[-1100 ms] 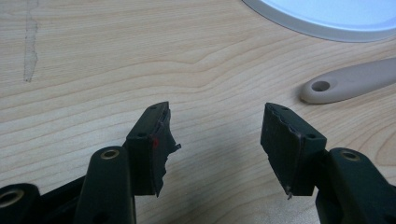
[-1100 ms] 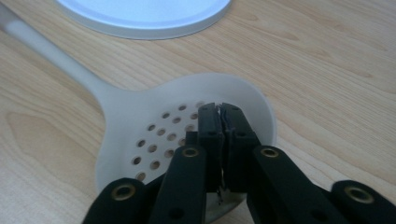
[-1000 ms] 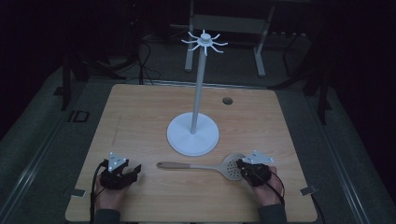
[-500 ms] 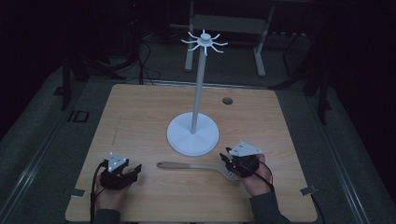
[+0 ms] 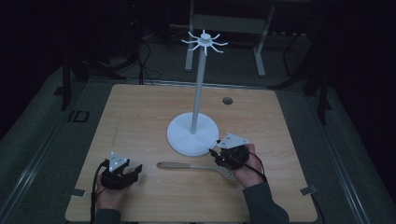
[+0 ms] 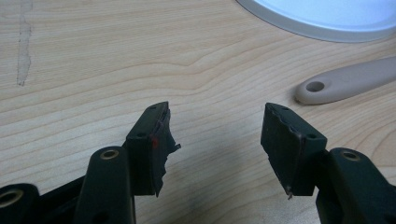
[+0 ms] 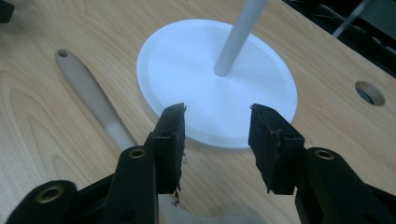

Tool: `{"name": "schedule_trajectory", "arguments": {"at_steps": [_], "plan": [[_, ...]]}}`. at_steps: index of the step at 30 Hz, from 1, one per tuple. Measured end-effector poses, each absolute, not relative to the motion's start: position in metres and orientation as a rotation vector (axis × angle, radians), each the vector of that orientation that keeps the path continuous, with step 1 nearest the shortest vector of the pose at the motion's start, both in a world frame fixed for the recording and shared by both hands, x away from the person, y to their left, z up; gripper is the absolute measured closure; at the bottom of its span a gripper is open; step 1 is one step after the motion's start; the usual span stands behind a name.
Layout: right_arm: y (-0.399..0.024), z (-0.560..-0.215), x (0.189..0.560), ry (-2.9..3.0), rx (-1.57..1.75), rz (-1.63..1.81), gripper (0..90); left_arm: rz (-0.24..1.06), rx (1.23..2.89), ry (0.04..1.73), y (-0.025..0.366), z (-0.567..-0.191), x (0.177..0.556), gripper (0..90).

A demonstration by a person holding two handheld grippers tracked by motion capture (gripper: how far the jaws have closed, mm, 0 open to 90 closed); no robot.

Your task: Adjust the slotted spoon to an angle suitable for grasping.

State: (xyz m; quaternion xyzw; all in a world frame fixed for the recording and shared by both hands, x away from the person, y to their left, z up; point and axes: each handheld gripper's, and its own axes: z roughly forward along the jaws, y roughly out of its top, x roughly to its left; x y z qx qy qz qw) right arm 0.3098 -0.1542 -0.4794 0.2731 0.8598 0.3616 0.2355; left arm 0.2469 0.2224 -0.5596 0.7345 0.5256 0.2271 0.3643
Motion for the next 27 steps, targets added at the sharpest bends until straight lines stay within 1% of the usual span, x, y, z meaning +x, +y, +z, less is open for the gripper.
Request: {"name": "schedule_trajectory", "arguments": {"at_steps": [2, 4, 9, 27], "plan": [[-0.152, -0.478, 0.31, 2.366, 0.74, 0.99, 54.7, 0.584, 1.889, 1.352, 0.222, -0.56, 0.247, 42.7], [-0.147, -0.473, 0.311, 2.387, 0.73, 1.016, 51.4, 0.584, 1.887, 1.354, 0.222, -0.56, 0.247, 42.7], [-0.139, -0.467, 0.316, 2.401, 0.705, 0.994, 49.6, 0.575, 1.896, 1.355, 0.222, -0.561, 0.247, 42.5], [-0.124, -0.458, 0.323, 2.467, 0.632, 0.871, 45.3, 0.578, 1.895, 1.355, 0.22, -0.561, 0.248, 42.3]]}}
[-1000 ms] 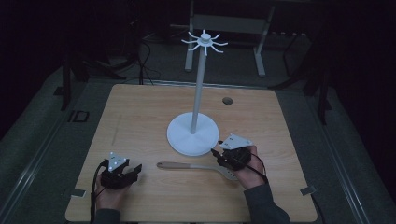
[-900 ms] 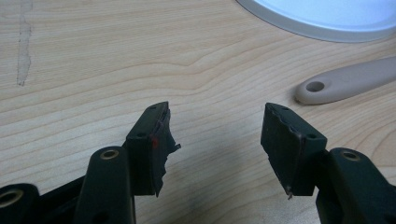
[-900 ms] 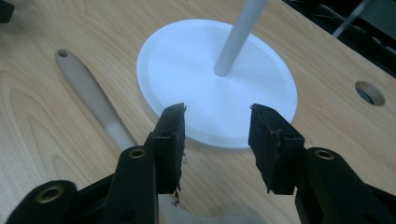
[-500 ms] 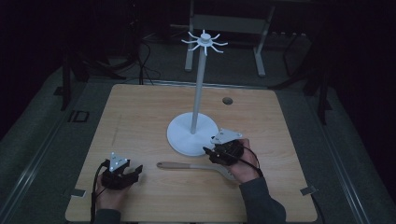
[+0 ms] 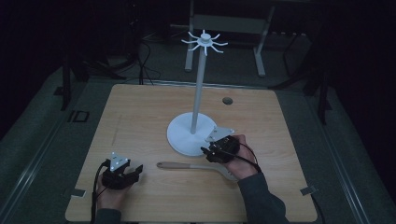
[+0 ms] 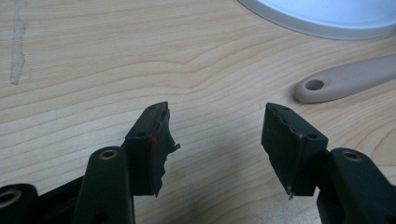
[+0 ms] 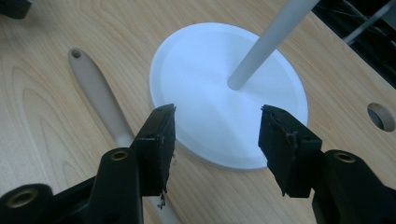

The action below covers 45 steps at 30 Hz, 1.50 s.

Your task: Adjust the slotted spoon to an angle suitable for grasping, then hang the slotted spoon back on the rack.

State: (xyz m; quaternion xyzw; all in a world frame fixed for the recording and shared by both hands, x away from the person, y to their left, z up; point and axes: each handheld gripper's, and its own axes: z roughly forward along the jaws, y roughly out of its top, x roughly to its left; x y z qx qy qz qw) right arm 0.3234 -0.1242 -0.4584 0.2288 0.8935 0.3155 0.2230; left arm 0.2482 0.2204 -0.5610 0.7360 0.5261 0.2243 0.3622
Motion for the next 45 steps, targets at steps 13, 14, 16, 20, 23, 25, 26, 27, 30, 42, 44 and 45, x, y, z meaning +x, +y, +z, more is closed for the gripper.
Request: {"name": "schedule_trajectory", "arguments": {"at_steps": [13, 14, 16, 20, 23, 25, 26, 27, 30, 42, 44, 45], "plan": [[-0.105, -0.453, 0.331, 2.546, 0.536, 0.757, 43.7, 0.577, 1.895, 1.356, 0.221, -0.561, 0.247, 42.2], [-0.103, -0.454, 0.332, 2.552, 0.53, 0.746, 43.8, 0.576, 1.896, 1.356, 0.221, -0.561, 0.247, 42.2], [-0.1, -0.456, 0.334, 2.564, 0.521, 0.719, 44.0, 0.577, 1.891, 1.356, 0.221, -0.561, 0.247, 42.3], [-0.095, -0.459, 0.34, 2.592, 0.508, 0.675, 45.8, 0.577, 1.893, 1.357, 0.221, -0.561, 0.247, 42.3], [-0.09, -0.46, 0.342, 2.625, 0.475, 0.633, 47.8, 0.579, 1.892, 1.356, 0.221, -0.561, 0.247, 42.3], [-0.088, -0.461, 0.343, 2.638, 0.469, 0.617, 51.0, 0.579, 1.893, 1.357, 0.221, -0.561, 0.247, 42.3], [-0.084, -0.463, 0.346, 2.67, 0.462, 0.579, 54.1, 0.58, 1.891, 1.358, 0.222, -0.56, 0.247, 42.3], [-0.082, -0.465, 0.347, 2.678, 0.459, 0.568, 55.2, 0.581, 1.89, 1.357, 0.222, -0.56, 0.247, 42.3], [-0.077, -0.47, 0.349, 2.726, 0.436, 0.558, 59.1, 0.582, 1.885, 1.356, 0.222, -0.56, 0.246, 42.3], [-0.059, -0.485, 0.35, 2.851, 0.333, 0.474, 62.6, 0.581, 1.884, 1.359, 0.223, -0.56, 0.245, 42.3], [-0.056, -0.489, 0.351, 2.878, 0.306, 0.449, 62.9, 0.58, 1.883, 1.359, 0.223, -0.56, 0.245, 42.3], [-0.055, -0.491, 0.35, 2.893, 0.299, 0.436, 63.2, 0.58, 1.883, 1.359, 0.223, -0.56, 0.245, 42.2]]}}
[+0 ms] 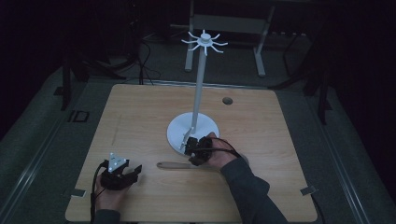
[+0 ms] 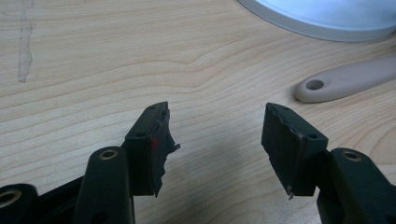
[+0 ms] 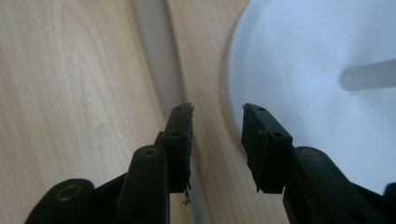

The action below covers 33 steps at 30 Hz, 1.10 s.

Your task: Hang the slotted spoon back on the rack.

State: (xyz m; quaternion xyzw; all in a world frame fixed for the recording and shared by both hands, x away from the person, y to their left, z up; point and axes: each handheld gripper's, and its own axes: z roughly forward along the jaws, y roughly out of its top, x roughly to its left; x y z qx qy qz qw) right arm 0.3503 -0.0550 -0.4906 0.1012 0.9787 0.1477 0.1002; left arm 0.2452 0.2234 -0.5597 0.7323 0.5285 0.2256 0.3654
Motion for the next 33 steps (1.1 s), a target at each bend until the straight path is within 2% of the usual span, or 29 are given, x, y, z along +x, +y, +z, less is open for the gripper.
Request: {"name": "schedule_trajectory", "arguments": {"at_steps": [9, 24, 33], "plan": [[-0.046, -0.506, 0.35, 2.983, 0.232, 0.348, 68.8, 0.58, 1.883, 1.359, 0.224, -0.56, 0.245, 42.2], [-0.036, -0.53, 0.358, 3.099, 0.202, 0.25, 70.9, 0.578, 1.883, 1.363, 0.225, -0.56, 0.244, 42.2], [-0.033, -0.53, 0.359, 3.113, 0.188, 0.239, 71.8, 0.579, 1.884, 1.363, 0.224, -0.56, 0.244, 42.2]]}}
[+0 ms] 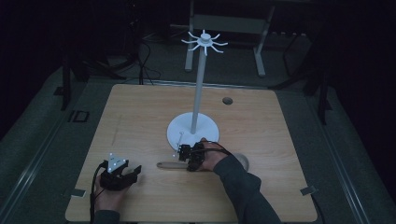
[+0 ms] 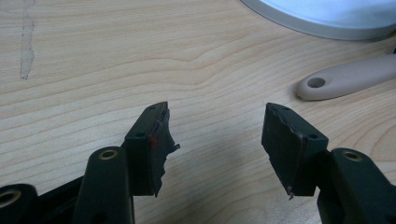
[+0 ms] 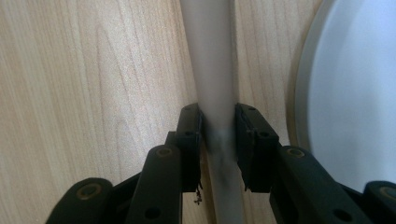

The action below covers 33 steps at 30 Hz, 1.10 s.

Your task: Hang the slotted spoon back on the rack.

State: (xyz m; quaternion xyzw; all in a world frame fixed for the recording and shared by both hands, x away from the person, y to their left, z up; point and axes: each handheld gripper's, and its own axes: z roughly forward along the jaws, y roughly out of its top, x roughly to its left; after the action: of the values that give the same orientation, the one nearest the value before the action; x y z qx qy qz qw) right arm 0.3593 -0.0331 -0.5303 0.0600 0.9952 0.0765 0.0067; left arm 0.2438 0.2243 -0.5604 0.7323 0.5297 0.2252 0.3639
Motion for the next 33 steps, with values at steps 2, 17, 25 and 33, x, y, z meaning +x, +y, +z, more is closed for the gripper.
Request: {"name": "schedule_trajectory", "arguments": {"at_steps": [2, 17, 25, 33], "plan": [[-0.03, -0.53, 0.358, 3.104, 0.168, 0.204, 72.7, 0.581, 1.884, 1.363, 0.224, -0.56, 0.244, 42.1], [-0.044, -0.504, 0.352, 2.972, 0.172, 0.359, 75.3, 0.582, 1.886, 1.363, 0.224, -0.561, 0.244, 42.2], [-0.057, -0.484, 0.349, 2.909, 0.225, 0.522, 75.3, 0.582, 1.892, 1.362, 0.223, -0.561, 0.244, 42.2], [-0.077, -0.467, 0.345, 2.789, 0.331, 0.709, 75.3, 0.581, 1.888, 1.364, 0.223, -0.561, 0.244, 42.1]]}}
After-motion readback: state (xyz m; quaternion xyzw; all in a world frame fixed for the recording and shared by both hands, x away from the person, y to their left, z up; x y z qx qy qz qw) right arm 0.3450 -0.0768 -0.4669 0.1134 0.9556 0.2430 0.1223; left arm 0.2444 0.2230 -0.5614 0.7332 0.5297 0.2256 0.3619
